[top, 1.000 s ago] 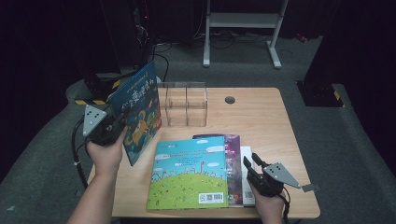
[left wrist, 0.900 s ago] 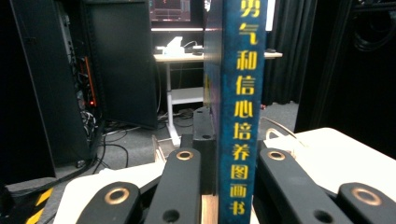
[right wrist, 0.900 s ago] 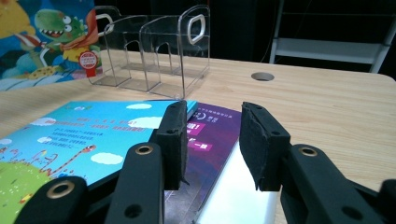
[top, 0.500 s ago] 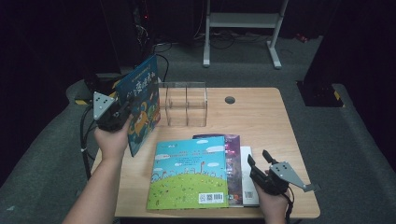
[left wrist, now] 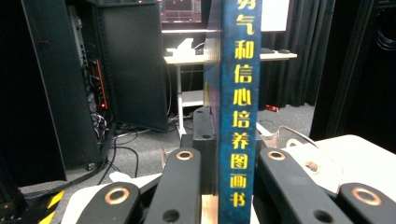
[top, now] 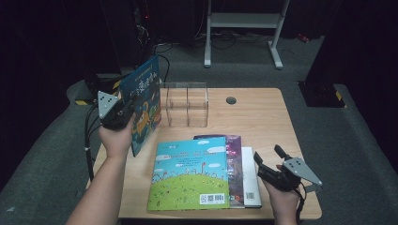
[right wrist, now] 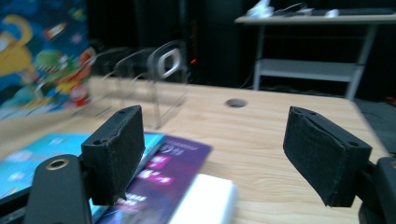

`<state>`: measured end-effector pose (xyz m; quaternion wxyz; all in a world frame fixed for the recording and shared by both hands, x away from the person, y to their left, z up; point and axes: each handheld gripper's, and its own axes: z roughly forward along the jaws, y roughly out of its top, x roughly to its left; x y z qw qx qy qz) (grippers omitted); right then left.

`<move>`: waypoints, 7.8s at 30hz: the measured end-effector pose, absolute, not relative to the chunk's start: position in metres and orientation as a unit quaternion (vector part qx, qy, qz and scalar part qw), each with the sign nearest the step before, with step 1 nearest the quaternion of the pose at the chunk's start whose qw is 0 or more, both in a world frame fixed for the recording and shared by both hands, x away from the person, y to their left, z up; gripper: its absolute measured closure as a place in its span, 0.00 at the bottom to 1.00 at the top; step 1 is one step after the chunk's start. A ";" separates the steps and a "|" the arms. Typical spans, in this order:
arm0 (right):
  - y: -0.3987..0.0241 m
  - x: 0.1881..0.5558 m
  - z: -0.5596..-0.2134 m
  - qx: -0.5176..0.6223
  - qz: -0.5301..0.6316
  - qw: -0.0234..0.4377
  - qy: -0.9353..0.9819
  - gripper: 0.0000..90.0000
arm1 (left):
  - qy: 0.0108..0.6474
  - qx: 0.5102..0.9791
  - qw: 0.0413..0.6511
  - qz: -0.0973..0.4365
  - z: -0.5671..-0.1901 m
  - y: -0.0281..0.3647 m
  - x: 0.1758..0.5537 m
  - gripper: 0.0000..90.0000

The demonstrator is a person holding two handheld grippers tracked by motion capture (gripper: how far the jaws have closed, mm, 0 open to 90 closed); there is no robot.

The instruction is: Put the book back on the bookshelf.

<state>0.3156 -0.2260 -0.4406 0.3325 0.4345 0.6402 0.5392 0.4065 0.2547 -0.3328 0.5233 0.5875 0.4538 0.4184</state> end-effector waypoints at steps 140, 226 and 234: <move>-0.222 0.318 -0.487 0.443 0.474 0.284 0.706 0.30 | 0.513 0.579 0.483 0.411 -0.361 0.248 0.471 0.93; -0.215 0.316 -0.488 0.434 0.469 0.282 0.716 0.30 | 0.506 0.638 0.478 0.329 -0.420 0.269 0.405 0.49; -0.213 0.315 -0.488 0.433 0.469 0.281 0.717 0.30 | 0.513 0.663 0.465 0.285 -0.444 0.268 0.391 0.49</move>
